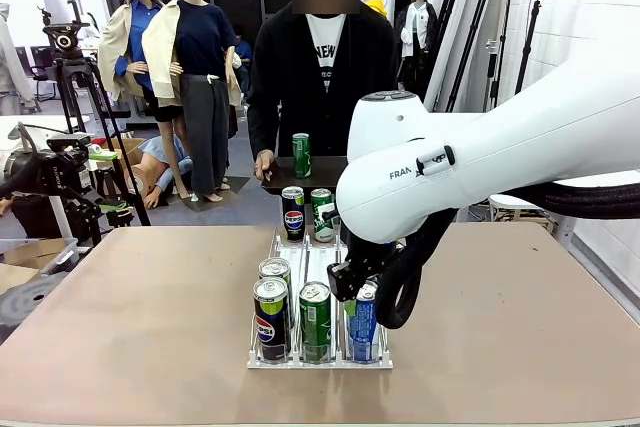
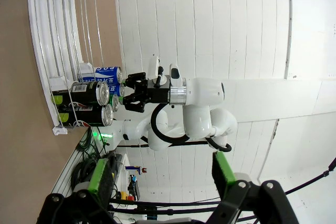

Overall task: Retrieve and hand over the desired beverage to the person.
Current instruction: Pick up another can of the same type that the person held from the Automatic Can Dispenser.

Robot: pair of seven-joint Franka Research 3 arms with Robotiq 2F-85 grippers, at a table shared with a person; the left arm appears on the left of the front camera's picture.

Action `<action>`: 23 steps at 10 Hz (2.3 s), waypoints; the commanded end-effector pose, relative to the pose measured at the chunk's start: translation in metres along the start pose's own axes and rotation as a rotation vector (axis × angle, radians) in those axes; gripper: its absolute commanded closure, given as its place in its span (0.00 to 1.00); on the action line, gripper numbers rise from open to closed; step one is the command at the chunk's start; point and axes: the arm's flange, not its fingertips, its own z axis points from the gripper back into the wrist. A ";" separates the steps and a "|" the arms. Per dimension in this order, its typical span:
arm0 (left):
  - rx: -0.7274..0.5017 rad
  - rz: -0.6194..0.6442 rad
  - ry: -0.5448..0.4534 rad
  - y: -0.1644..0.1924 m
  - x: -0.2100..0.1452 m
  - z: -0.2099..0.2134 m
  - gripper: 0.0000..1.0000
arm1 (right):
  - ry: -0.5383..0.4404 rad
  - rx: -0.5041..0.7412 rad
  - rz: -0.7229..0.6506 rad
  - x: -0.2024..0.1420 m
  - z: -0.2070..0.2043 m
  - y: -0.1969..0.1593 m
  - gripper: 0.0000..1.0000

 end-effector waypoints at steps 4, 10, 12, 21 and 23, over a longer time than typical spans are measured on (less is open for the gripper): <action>0.011 -0.001 -0.005 0.000 0.000 0.001 0.00 | 0.000 0.000 0.000 0.000 0.000 0.000 1.00; 0.011 -0.001 -0.005 0.000 0.000 0.001 0.00 | 0.016 0.031 -0.017 -0.008 0.034 -0.019 1.00; 0.011 -0.001 -0.005 0.000 0.000 0.001 0.00 | 0.015 0.044 -0.023 -0.027 0.075 -0.034 1.00; 0.011 -0.001 -0.005 0.000 0.000 0.001 0.00 | -0.045 -0.147 -0.023 -0.089 0.199 -0.145 1.00; 0.011 -0.001 -0.005 0.000 0.000 0.001 0.00 | -0.090 -0.149 -0.058 -0.113 0.215 -0.164 1.00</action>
